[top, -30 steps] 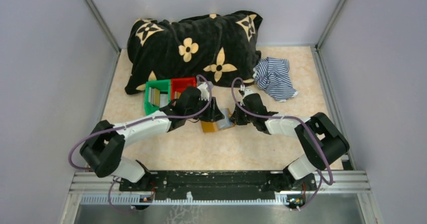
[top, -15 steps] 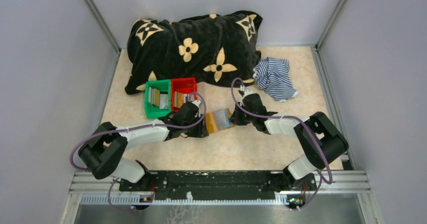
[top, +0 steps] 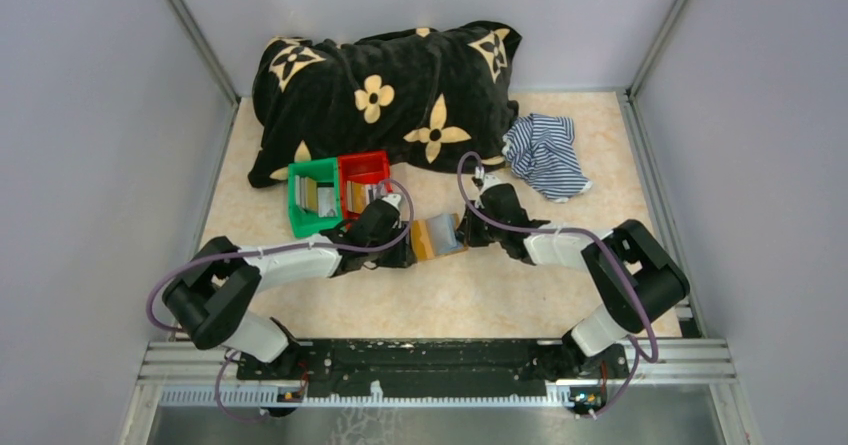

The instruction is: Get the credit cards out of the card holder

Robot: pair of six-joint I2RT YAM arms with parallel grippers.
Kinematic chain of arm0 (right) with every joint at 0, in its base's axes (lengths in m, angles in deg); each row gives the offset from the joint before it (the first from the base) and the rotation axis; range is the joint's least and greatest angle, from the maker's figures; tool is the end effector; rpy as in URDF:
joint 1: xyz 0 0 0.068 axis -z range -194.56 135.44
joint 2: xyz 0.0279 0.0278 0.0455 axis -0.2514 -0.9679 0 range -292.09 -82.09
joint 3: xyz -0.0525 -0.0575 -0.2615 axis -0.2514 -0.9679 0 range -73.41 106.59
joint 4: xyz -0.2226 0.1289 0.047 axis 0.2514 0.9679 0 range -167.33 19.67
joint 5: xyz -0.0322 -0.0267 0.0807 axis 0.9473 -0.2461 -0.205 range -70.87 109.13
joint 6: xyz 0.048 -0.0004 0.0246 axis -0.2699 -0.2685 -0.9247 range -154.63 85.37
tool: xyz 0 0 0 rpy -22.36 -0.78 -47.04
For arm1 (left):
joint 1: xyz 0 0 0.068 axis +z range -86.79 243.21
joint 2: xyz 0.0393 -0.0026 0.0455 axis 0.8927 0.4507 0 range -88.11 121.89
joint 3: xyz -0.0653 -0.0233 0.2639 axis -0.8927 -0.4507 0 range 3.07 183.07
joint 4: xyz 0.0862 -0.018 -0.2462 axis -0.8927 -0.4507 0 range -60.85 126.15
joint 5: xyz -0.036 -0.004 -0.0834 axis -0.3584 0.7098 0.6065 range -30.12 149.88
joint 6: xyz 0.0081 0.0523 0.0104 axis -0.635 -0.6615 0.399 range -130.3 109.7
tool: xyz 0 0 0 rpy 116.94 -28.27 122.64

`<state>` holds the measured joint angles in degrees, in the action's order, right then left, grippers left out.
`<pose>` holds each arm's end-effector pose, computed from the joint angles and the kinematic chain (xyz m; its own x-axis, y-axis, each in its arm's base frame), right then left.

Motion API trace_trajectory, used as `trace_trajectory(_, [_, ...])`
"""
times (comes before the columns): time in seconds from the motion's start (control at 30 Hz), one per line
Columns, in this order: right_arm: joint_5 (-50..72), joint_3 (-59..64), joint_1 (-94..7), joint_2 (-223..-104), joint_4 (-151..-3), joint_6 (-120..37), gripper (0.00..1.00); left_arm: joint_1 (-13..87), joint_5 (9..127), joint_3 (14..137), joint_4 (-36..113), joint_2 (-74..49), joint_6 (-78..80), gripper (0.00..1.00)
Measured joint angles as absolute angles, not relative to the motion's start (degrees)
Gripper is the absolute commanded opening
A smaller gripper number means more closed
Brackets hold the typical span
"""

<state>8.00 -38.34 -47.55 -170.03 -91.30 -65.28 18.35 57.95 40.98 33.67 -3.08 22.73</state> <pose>0.2404 0.1642 0.1498 -0.7897 0.0836 -0.6078 -0.2995 0.8120 0.5009 0.1986 -0.1959 0.1544 -0.8285 0.0557 -0.5573 0.2838 0.8996 -0.3319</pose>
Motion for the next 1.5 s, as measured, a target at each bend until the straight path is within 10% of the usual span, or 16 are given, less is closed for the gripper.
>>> trace_trajectory(1.5, [6.97,-32.05,-55.07,-179.08,-93.69,-66.73,0.00,18.35,54.67,38.84,23.87,-21.96,20.94,0.44])
